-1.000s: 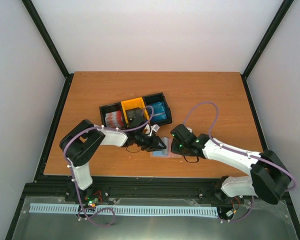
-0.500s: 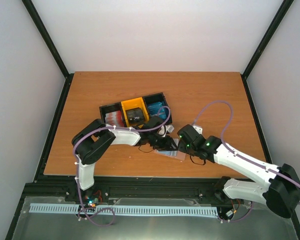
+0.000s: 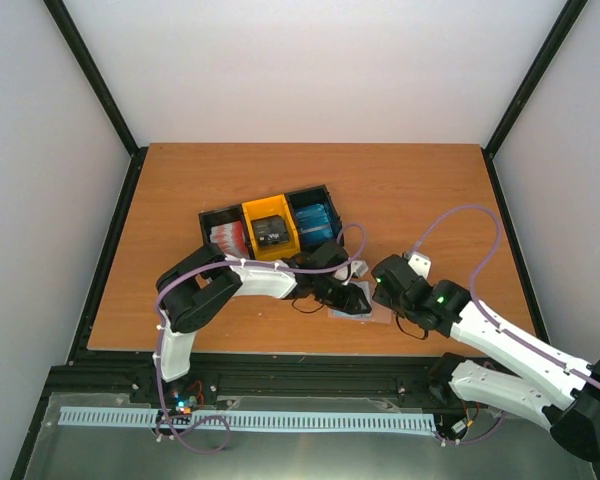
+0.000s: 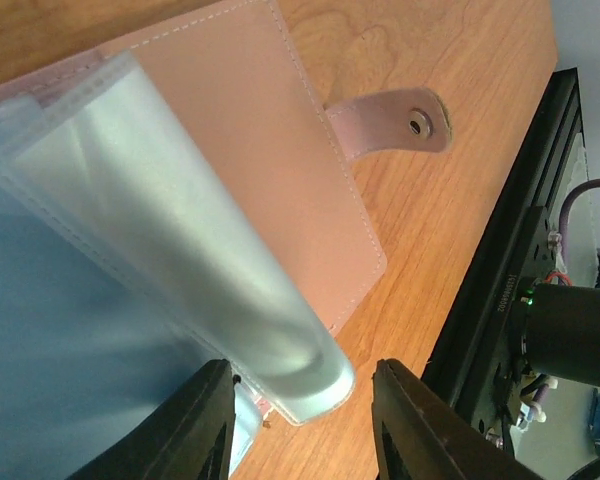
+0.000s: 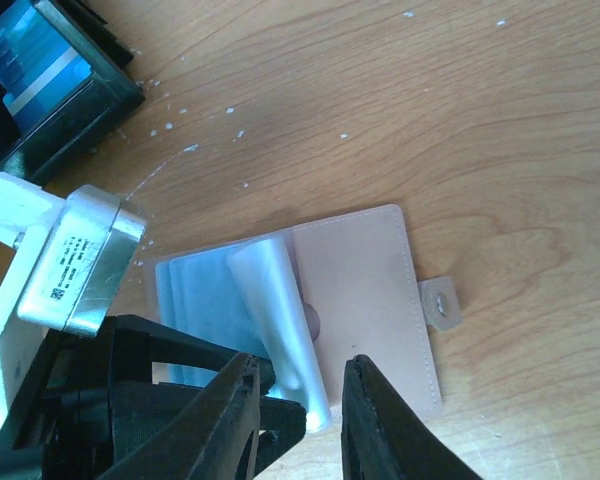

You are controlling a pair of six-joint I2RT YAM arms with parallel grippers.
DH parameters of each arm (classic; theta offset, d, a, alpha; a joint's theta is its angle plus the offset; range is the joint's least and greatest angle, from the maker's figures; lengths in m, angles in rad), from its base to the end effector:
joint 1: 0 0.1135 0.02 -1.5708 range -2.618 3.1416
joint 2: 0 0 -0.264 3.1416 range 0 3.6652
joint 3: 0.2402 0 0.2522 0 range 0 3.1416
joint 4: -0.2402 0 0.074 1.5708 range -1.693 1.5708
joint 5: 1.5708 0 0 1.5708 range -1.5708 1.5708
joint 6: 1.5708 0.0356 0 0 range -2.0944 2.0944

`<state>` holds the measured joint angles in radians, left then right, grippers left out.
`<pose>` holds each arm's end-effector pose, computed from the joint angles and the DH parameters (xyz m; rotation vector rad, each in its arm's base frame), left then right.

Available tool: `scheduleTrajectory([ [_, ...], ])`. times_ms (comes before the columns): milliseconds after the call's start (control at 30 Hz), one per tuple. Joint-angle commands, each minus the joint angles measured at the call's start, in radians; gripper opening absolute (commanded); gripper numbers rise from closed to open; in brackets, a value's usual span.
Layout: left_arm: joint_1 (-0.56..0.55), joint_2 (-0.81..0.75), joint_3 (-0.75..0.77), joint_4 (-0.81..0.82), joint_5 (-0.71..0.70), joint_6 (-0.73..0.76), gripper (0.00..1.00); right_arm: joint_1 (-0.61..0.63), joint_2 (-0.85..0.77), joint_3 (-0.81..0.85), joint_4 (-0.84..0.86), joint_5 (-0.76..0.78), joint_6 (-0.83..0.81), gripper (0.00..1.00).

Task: Put the credit cards into the card holder
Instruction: Open the card holder at the center of the board.

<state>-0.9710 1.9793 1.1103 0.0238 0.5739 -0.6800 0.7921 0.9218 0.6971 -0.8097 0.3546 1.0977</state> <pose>0.2086 -0.3393 0.1297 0.7044 2.6797 -1.3192 0.1264 0.1105 0.2354 0.5085 2.4828 0.2981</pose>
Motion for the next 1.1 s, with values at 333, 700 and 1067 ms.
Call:
scheduleTrajectory([
  [333,-0.017,-0.011,0.028,0.139,0.035,0.020,0.50,-0.004,-0.158,-0.015,0.005,-0.001,-0.017,0.33],
  [700,-0.024,0.047,0.033,0.242,0.045,0.000,0.53,-0.004,-0.300,-0.010,-0.114,0.051,0.035,0.35],
  [1067,-0.065,0.174,0.142,0.218,-0.001,0.025,0.56,-0.004,-0.339,0.016,-0.147,0.081,0.027,0.36],
])
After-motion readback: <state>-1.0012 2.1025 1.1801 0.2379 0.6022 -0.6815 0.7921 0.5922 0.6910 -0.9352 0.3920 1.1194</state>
